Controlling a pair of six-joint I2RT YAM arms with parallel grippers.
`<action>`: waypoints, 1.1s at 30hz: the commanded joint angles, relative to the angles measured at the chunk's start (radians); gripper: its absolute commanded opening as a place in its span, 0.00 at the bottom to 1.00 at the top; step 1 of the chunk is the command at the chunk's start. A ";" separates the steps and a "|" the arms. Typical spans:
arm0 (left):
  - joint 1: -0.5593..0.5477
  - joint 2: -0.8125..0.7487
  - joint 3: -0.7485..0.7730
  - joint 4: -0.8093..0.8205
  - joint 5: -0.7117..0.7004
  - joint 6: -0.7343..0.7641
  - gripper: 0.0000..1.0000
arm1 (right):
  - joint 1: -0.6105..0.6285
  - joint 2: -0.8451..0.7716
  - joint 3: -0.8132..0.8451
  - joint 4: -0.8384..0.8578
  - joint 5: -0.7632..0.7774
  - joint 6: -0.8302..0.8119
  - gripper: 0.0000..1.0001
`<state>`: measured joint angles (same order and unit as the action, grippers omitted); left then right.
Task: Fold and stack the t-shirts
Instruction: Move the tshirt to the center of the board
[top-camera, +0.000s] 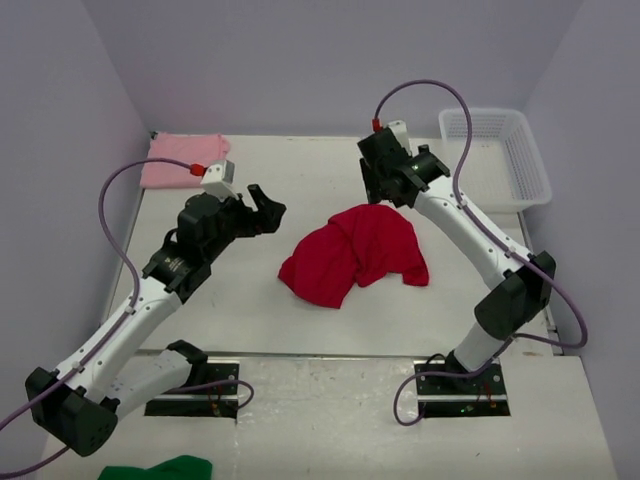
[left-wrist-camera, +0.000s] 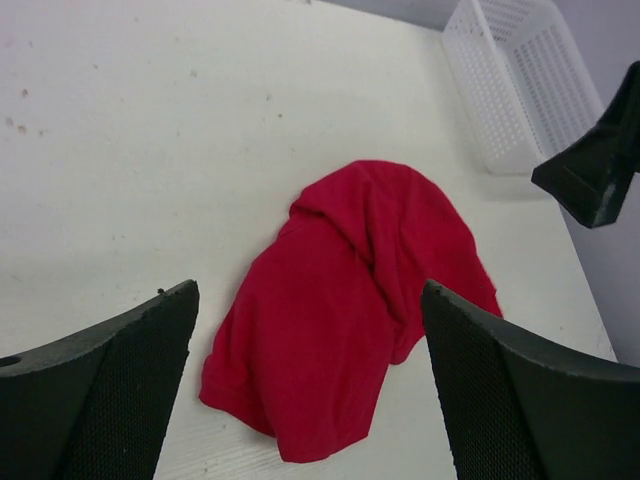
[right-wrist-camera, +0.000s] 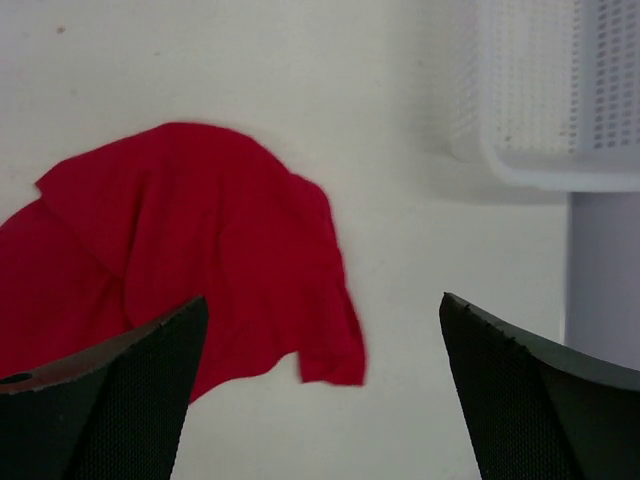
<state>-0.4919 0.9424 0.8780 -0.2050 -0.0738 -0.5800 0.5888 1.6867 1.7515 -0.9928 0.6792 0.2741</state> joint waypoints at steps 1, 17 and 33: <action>-0.029 0.048 -0.020 -0.027 0.054 0.031 0.91 | 0.026 -0.219 -0.154 0.066 -0.157 0.094 0.97; -0.419 0.070 -0.254 -0.111 -0.133 -0.145 0.79 | 0.051 -0.469 -0.833 0.404 -0.437 0.300 0.68; -0.435 0.317 -0.240 -0.031 -0.224 -0.147 0.64 | 0.029 -0.541 -0.814 0.358 -0.319 0.333 0.58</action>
<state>-0.9234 1.2354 0.6113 -0.3149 -0.2661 -0.7223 0.6235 1.1332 0.9066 -0.6434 0.3088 0.5842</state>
